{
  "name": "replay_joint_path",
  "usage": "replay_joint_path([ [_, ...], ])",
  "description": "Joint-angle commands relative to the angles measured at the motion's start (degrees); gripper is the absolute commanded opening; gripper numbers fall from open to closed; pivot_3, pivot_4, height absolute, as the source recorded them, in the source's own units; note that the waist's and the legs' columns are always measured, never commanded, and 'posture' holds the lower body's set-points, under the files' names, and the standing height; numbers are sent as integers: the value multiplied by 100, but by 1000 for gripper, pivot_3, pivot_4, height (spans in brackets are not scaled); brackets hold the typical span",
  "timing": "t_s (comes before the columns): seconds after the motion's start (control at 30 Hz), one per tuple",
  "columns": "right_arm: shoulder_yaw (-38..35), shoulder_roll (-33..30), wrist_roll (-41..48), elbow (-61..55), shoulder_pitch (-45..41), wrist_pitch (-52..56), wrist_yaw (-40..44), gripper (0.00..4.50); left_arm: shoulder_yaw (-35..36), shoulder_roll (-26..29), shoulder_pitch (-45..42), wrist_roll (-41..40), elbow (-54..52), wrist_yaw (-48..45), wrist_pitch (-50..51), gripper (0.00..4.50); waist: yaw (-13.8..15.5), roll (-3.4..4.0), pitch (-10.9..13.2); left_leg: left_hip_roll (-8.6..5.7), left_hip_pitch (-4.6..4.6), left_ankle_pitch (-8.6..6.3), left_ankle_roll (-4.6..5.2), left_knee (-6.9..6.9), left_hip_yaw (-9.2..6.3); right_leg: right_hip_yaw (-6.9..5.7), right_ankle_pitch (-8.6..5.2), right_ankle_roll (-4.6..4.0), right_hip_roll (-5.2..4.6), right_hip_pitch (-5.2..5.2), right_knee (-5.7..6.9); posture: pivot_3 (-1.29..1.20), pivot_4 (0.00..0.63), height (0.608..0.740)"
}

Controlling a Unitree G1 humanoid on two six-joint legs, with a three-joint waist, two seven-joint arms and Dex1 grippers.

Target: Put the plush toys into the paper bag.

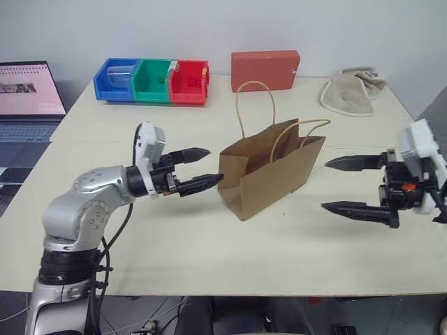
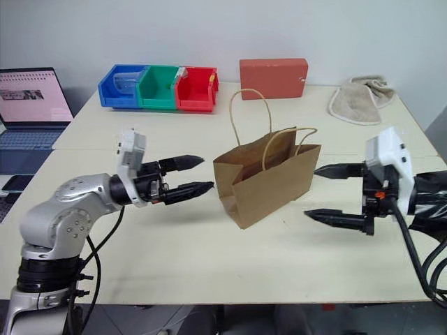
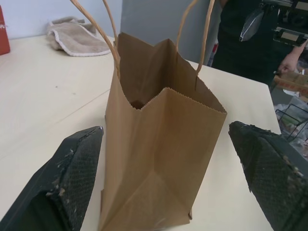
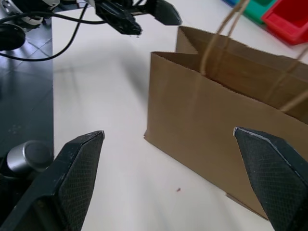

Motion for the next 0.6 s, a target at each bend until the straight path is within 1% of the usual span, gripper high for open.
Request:
replay_joint_path([
  [0.03, -70, -89, 189, -49, -164, 78, -139, 4500, -151, -57, -181, 144, 139, -100, -283, 4479, 28, 0, 0, 0, 0, 0, 0, 0, 0, 0, 0, 0, 0, 0, -1, 0, 150, 740],
  [0.23, -122, -168, 289, -25, -156, 154, -157, 4500, -491, -311, -485, 443, 688, -255, -666, 4479, 51, 0, 0, -1, 0, -1, 0, -11, -2, -2, 2, 0, 1, -4, 4, 0, 150, 740],
  [0.43, -262, -272, 216, -7, 101, 247, -207, 4500, -584, -334, -496, 327, 509, -421, -587, 4479, 51, 0, 0, -1, -1, -5, 4, -21, -6, -4, 6, 7, 1, -7, 6, 0, 150, 740],
  [0.6, -384, -342, 226, 33, 239, 277, -194, 4500, -520, -277, -463, 234, 393, -481, -509, 4479, 50, 0, 0, -1, -1, -5, 3, -17, -6, -3, 4, 4, 1, -5, 4, 0, 150, 740],
])
